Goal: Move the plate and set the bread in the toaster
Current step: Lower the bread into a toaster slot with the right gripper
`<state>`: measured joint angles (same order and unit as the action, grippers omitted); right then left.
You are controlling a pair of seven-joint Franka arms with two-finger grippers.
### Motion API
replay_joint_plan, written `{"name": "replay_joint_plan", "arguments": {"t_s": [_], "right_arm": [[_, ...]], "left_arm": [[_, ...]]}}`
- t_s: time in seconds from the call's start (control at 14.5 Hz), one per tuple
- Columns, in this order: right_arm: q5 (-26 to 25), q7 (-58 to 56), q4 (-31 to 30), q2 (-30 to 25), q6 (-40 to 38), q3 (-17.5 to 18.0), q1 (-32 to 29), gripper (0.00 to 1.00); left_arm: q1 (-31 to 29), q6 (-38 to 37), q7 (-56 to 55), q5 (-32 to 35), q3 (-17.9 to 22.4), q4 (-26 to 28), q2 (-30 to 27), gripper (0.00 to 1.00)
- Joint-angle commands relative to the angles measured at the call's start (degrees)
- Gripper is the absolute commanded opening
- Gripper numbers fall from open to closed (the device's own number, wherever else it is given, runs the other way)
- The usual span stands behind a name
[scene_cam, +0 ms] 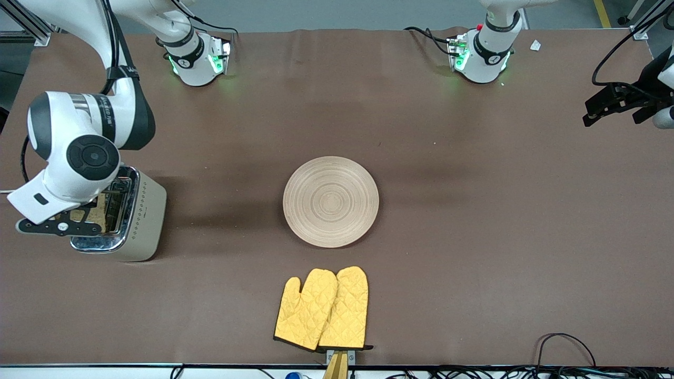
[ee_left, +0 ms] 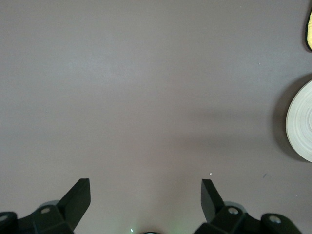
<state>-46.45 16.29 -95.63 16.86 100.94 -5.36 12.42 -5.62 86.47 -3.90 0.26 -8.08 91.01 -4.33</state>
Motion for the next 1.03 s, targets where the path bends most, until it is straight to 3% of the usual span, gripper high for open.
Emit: {"name": "replay_joint_plan", "arguments": {"t_s": [0.0,0.96], "right_arm": [[-1.54,0.85,-0.34,-0.34,-0.22,0.61,-0.03,0.0],[-1.1,0.24,-0.69,-1.13,-5.4,0.87,1.82,0.0]], "left_arm": [[0.08,0.19,0.64,-0.78,-0.1,-0.92,0.55,1.0],[0.17,0.19,0.38,-1.66,-0.45,-1.01,0.55,1.0]]}}
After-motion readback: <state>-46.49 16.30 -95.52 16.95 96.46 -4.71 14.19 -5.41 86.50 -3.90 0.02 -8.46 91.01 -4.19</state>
